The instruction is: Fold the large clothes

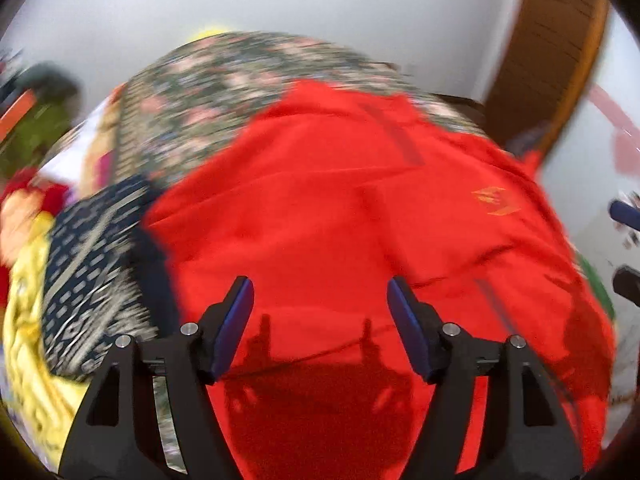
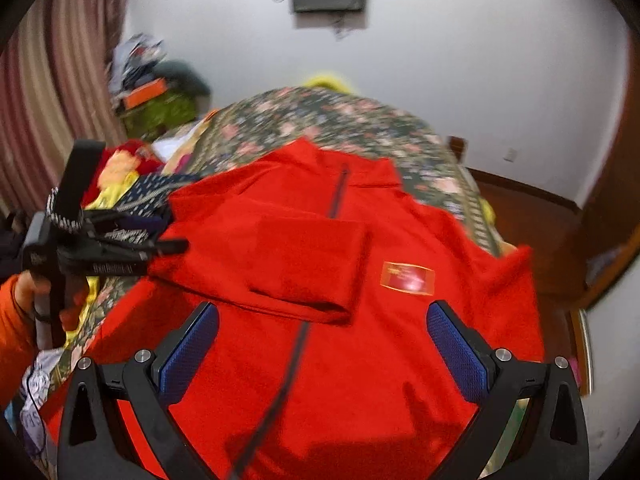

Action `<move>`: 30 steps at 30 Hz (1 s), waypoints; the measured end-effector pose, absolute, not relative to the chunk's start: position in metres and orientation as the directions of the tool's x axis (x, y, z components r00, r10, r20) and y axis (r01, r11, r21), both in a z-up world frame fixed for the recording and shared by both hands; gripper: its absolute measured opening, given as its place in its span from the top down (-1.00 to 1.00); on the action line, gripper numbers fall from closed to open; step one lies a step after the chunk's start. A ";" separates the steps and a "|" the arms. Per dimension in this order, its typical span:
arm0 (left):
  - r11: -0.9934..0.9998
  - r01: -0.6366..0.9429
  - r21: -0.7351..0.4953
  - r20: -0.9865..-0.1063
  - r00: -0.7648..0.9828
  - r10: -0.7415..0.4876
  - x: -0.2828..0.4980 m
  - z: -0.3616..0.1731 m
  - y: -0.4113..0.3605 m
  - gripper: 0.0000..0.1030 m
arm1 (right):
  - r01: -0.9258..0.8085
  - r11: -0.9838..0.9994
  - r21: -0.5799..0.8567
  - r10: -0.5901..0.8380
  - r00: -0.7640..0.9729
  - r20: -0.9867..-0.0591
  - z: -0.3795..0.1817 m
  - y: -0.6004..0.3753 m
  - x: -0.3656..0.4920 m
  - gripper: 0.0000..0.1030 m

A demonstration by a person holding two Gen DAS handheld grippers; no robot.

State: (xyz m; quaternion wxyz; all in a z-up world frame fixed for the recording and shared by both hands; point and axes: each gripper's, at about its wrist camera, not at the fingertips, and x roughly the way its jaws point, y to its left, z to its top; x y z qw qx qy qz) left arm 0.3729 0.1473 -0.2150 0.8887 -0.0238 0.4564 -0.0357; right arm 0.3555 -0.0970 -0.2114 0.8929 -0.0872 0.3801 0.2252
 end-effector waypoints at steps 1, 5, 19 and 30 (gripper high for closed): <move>0.997 0.002 -0.074 -0.816 0.575 -0.062 0.372 -0.221 0.162 -0.33 | -0.491 0.871 0.021 0.344 0.578 -0.740 -0.220 -0.082 0.366 -1.00; 0.995 -0.078 -0.064 -0.843 0.537 -0.012 0.377 -0.254 0.195 -0.33 | -0.540 0.840 0.054 0.353 0.468 -0.810 -0.253 -0.042 0.401 -0.99; 0.995 -0.064 0.074 -0.864 0.495 0.096 0.374 -0.317 0.183 -0.34 | -0.590 0.804 -0.068 0.231 0.416 -0.880 -0.340 0.024 0.461 0.12; 0.993 -0.112 0.035 -0.873 0.479 0.085 0.374 -0.319 0.189 -0.37 | -0.417 0.906 0.073 0.316 0.549 -0.774 -0.278 -0.053 0.461 0.82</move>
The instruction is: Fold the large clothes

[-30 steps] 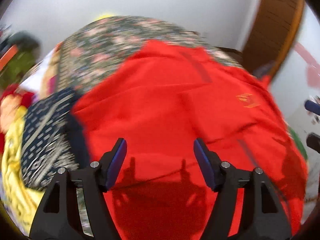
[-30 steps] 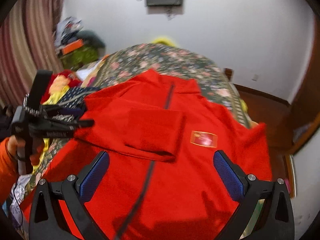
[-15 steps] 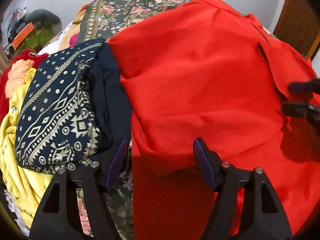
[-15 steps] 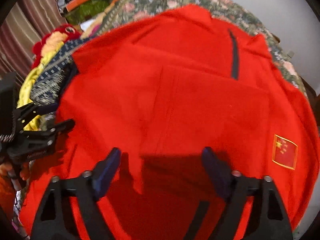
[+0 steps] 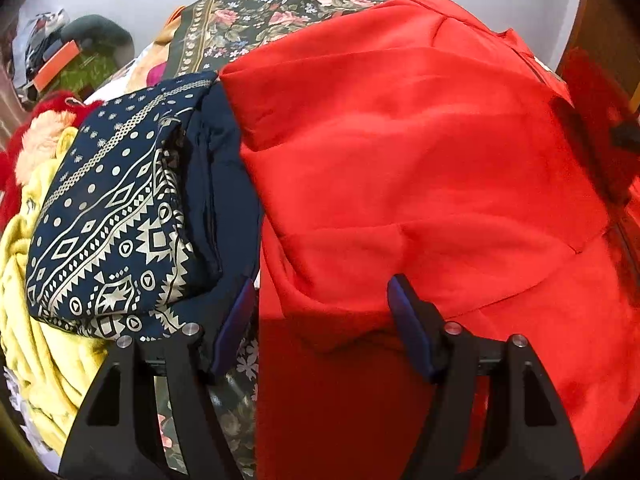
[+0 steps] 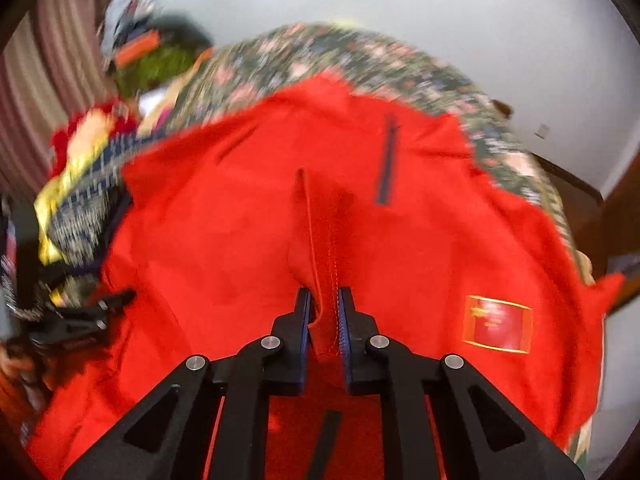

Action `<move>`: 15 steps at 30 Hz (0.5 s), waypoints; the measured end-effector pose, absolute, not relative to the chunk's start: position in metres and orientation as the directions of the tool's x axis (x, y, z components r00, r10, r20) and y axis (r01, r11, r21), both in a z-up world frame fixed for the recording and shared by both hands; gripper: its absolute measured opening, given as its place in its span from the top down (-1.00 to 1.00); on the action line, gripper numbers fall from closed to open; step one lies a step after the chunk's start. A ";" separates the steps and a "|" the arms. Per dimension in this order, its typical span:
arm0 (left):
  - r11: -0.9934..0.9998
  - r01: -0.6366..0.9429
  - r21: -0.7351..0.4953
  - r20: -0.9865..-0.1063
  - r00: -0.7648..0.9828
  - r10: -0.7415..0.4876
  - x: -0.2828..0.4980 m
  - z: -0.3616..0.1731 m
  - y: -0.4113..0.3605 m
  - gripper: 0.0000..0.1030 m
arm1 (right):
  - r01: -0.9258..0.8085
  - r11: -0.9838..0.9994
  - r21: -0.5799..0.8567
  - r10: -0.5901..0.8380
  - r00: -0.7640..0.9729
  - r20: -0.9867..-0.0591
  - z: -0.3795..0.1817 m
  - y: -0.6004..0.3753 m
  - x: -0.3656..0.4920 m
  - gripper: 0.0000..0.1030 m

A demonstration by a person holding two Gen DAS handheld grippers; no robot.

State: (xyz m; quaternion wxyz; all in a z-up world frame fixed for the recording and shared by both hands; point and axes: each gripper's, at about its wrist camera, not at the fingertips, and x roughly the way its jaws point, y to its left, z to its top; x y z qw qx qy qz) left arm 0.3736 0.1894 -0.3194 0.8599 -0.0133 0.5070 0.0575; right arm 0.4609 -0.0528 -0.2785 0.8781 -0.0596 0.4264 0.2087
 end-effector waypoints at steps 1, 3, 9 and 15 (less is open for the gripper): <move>0.992 -0.115 0.042 -0.873 0.478 0.092 0.374 -0.319 0.189 -0.38 | -0.397 0.913 0.091 0.321 0.564 -0.761 -0.272 -0.064 0.459 0.82; 0.991 -0.120 0.053 -0.873 0.477 0.104 0.374 -0.319 0.188 -0.38 | -0.345 0.929 0.135 0.328 0.596 -0.733 -0.256 -0.095 0.457 0.82; 0.988 -0.144 0.063 -0.877 0.465 0.124 0.375 -0.319 0.188 -0.43 | -0.219 0.954 0.206 0.299 0.626 -0.720 -0.249 -0.172 0.448 0.82; 0.983 -0.164 0.077 -0.879 0.455 0.145 0.376 -0.321 0.190 -0.55 | -0.143 0.984 0.109 0.171 0.560 -0.810 -0.296 -0.208 0.462 0.81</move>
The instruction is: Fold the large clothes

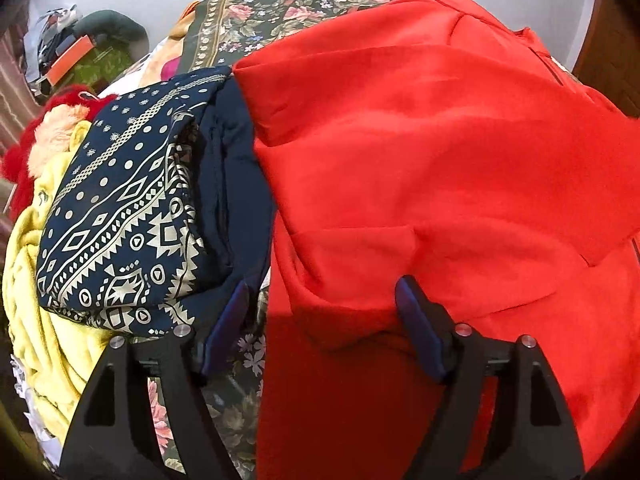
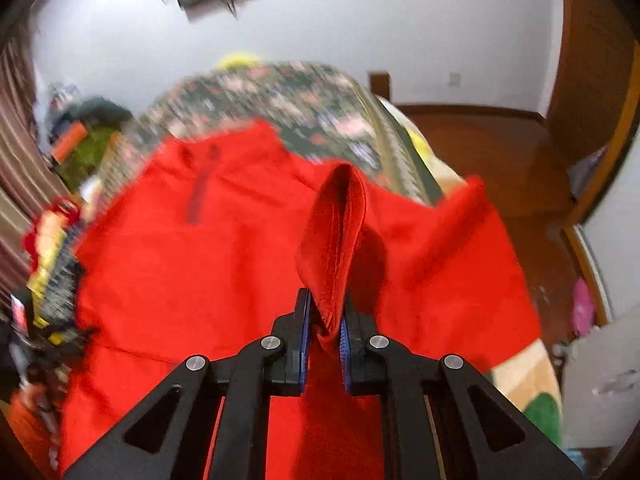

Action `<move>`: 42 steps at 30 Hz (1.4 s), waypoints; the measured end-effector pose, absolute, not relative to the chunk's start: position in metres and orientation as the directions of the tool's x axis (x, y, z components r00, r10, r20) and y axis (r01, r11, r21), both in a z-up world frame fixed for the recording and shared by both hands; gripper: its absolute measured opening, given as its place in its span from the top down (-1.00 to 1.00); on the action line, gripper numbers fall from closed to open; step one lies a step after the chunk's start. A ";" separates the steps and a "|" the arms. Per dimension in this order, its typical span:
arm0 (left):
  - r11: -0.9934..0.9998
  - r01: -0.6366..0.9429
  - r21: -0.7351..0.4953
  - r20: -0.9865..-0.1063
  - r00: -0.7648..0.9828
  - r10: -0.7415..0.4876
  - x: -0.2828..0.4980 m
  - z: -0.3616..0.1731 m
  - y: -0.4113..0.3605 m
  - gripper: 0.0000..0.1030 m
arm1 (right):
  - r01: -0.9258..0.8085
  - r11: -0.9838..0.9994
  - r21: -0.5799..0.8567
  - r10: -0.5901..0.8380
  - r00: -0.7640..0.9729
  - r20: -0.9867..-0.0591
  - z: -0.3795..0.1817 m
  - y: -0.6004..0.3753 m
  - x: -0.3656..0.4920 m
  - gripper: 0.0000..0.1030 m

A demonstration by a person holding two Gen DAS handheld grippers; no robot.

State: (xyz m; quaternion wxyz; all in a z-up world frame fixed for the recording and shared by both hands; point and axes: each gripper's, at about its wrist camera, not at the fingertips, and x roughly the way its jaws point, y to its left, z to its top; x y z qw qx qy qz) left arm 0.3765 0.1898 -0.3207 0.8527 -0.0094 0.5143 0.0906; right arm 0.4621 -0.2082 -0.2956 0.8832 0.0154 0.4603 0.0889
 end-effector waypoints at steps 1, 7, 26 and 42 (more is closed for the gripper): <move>0.983 -0.168 0.080 -0.879 0.453 0.149 0.377 -0.321 0.190 -0.57 | -0.137 0.988 0.077 0.140 0.549 -0.824 -0.306 -0.211 0.465 0.81; 0.978 -0.180 0.104 -0.879 0.444 0.176 0.378 -0.323 0.190 -0.67 | -0.107 0.991 -0.084 -0.012 0.550 -0.835 -0.329 -0.238 0.467 0.77; 0.978 -0.129 0.166 -0.856 0.474 0.208 0.367 -0.277 0.163 -0.74 | 0.043 0.977 0.211 0.154 0.543 -0.826 -0.295 -0.354 0.405 -1.00; 0.999 0.015 0.028 -0.850 0.526 0.016 0.444 -0.254 0.069 -0.75 | 0.270 0.765 0.585 0.429 0.463 -0.776 -0.380 -0.402 0.466 -1.00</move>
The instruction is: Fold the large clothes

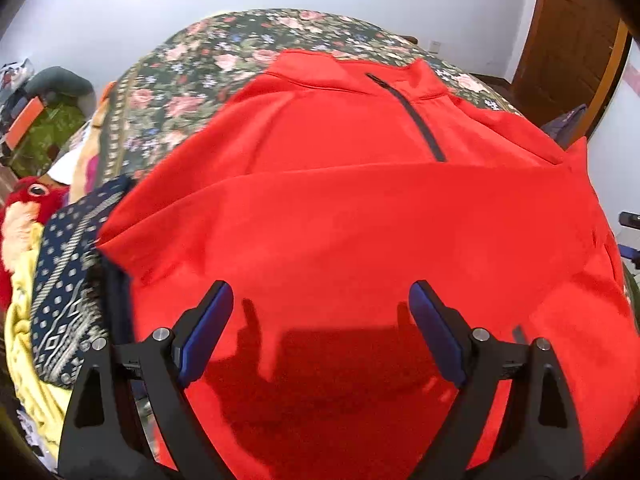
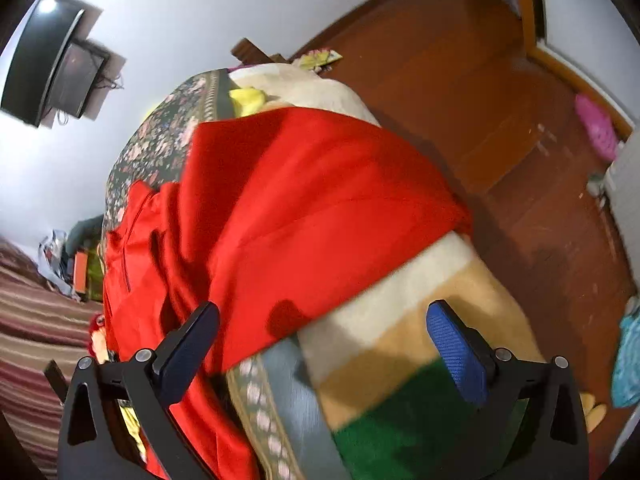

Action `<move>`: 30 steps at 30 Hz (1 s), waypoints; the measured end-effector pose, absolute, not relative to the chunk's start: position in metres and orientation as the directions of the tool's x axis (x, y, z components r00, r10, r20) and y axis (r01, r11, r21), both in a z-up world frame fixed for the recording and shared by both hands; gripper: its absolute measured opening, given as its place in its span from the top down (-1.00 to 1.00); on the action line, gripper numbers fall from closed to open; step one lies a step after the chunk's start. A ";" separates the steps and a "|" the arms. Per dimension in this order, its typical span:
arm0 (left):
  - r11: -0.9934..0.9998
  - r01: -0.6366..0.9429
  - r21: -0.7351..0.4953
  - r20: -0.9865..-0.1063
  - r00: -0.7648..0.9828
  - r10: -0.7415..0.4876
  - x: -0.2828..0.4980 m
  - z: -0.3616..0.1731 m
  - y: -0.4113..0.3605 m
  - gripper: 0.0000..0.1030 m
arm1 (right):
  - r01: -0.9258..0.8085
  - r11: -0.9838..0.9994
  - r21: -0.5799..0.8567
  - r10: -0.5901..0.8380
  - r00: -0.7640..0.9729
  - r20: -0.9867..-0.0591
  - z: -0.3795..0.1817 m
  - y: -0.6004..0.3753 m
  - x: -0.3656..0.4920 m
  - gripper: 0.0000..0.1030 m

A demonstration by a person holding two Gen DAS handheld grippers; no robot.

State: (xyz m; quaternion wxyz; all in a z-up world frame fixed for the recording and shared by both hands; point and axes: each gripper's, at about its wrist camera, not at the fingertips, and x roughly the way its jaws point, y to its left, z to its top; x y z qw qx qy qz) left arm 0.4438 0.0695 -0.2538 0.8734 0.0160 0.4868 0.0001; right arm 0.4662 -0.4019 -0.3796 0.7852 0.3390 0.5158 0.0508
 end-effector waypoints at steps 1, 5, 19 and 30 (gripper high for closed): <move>0.999 0.018 0.026 -0.852 0.524 0.012 0.449 -0.257 0.066 -0.75 | 0.281 0.758 0.589 0.427 0.470 -0.773 -0.385 -0.402 0.474 -0.99; 1.000 0.021 0.017 -0.858 0.514 0.003 0.468 -0.270 0.056 -0.75 | 0.311 0.753 0.579 0.383 0.508 -0.771 -0.395 -0.406 0.499 -0.90; 0.987 0.004 0.164 -0.820 0.557 0.134 0.475 -0.293 0.033 -1.00 | 0.431 0.779 0.455 0.079 0.652 -0.754 -0.364 -0.440 0.495 0.82; 0.987 -0.028 0.157 -0.852 0.501 0.150 0.475 -0.294 0.034 -1.00 | 0.345 0.826 0.446 0.030 0.763 -0.645 -0.265 -0.428 0.441 0.84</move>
